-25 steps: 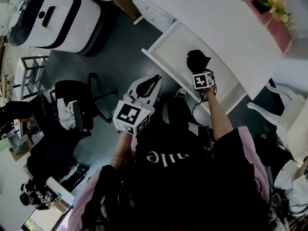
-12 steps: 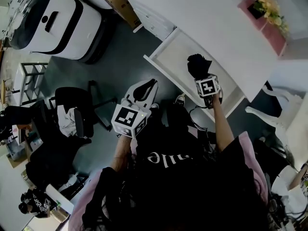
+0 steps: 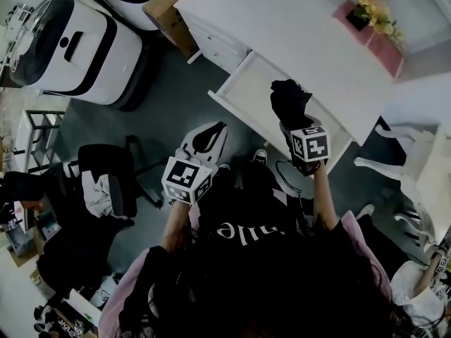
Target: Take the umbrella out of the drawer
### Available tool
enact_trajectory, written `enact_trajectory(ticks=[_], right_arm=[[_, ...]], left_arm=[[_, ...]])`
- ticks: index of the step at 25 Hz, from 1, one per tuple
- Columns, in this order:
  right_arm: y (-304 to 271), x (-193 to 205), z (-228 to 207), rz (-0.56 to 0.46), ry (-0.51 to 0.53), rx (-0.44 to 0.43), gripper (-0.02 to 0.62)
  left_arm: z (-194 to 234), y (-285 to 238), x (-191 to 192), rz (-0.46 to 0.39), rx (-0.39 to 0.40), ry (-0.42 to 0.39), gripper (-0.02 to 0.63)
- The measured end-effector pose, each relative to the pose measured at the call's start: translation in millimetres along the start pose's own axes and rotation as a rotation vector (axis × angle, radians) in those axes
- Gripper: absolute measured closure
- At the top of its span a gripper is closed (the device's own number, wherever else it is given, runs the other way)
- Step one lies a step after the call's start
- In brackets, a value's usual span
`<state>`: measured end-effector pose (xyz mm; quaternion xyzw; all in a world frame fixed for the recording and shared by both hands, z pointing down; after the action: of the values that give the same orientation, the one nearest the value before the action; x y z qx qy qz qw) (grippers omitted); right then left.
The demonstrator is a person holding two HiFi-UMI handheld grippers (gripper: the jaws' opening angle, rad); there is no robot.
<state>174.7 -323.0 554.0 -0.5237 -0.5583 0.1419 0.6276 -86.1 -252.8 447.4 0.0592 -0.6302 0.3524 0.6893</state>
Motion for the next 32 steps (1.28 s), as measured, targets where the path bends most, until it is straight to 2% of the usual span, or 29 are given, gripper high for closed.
enact_trajectory(ticks=[7,16,25,32], right_arm=[[53.5,-16.6,62.6,-0.129,-0.085,-0.054,0.317],[89.1,-2.8,149.6,-0.260,-0.248,-0.098,0.317],[116.1,34.9,224.6,-0.337,-0.363,-0.054,0.318],[132.6,67.1,254.8,-0.338,-0.426,-0.017,0.318]], left_arm=[[0.5,23.8,-2.9,-0.008,0.074,-0.027,0.574],[4.7,76.3,0.3,-0.052,0.165,-0.078,0.574],[3.1,132.1,20.0,-0.059,0.289,-0.130,0.574],[-4.8,153.1,36.9,-0.049,0.355,-0.123,0.574]])
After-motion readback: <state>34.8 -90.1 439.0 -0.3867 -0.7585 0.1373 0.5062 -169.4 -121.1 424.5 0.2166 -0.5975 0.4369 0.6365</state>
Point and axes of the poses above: the fingertips, and each gripper's own axes: y backward along the fingers, z to its left, x out of its underside, the point moved 7 cm from there along y, backward along the fingers
